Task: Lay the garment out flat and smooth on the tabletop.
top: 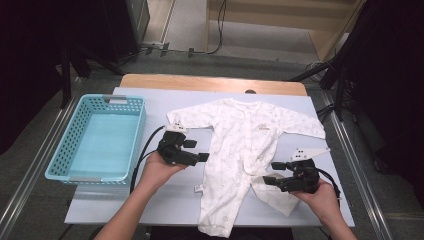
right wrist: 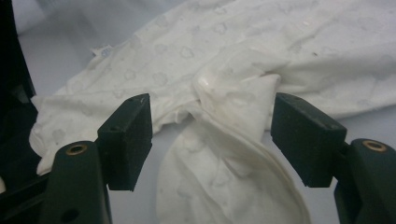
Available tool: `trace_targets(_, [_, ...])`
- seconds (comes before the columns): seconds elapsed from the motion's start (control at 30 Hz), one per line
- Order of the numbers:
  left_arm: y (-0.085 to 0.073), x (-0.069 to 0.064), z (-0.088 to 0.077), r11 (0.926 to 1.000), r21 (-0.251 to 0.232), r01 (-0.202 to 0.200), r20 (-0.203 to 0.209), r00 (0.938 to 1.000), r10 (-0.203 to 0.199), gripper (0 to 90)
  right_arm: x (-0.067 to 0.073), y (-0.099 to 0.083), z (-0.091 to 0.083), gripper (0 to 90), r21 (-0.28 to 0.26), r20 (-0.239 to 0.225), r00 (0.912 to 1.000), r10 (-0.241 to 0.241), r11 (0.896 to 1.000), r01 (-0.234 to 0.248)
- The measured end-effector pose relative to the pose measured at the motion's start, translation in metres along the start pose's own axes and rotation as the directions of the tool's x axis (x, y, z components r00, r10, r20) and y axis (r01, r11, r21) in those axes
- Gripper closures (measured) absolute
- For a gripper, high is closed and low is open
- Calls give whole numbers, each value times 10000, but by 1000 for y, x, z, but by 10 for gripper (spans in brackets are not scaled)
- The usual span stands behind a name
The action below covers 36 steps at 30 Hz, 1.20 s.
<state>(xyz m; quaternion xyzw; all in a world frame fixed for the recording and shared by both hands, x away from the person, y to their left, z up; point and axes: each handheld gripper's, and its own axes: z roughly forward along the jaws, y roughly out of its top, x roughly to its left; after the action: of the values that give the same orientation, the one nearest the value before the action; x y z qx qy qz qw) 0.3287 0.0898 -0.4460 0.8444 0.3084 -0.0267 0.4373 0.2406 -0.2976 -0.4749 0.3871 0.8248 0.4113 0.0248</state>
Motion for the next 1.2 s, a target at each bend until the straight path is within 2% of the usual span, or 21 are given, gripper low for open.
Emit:
trace_targets(0.23, [-1, -3, 1, 9992, 68, -391, -60, 9992, 392, 246, -14, -14, -7, 317, 161, 511, 9983, 264, 9995, -272])
trace_targets(0.47, [0, 0, -1, 9998, -55, -187, 71, 9998, 187, 246, -20, -25, -6, 350, 286, 793, 9949, 627, 9975, -651])
trace_targets(0.73, [0, 4, 3, 9997, -3, -233, 56, 9997, 233, 247, -28, -40, -9, 395, 281, 1296, 9853, 1113, 9929, -1159])
trace_targets(0.87, [1, 8, 3, 9998, -62, -189, -28, 9998, 189, 248, -30, -44, -7, 430, 370, 1335, 9849, 1106, 9925, -1165])
trace_targets(0.93, [1, 8, 3, 9999, -79, -94, -37, 9999, 94, 248, -31, -45, -4, 465, 533, 1311, 9859, 1037, 9923, -1114])
trace_targets(1.0, [1, 9, 3, 9998, 14, -184, -109, 9998, 184, 248, -31, -45, -1, 512, 691, 1337, 9874, 846, 9931, -945])
trace_targets(1.07, [1, 9, 4, 9998, 51, -209, -164, 9996, 210, 248, -30, -43, 1, 602, 779, 1271, 9894, 701, 9937, -804])
trace_targets(1.2, [1, 10, 2, 9999, -44, -154, -218, 9996, 153, 248, -27, -39, 3, 787, 1207, 1007, 9899, 995, 9864, -1114])
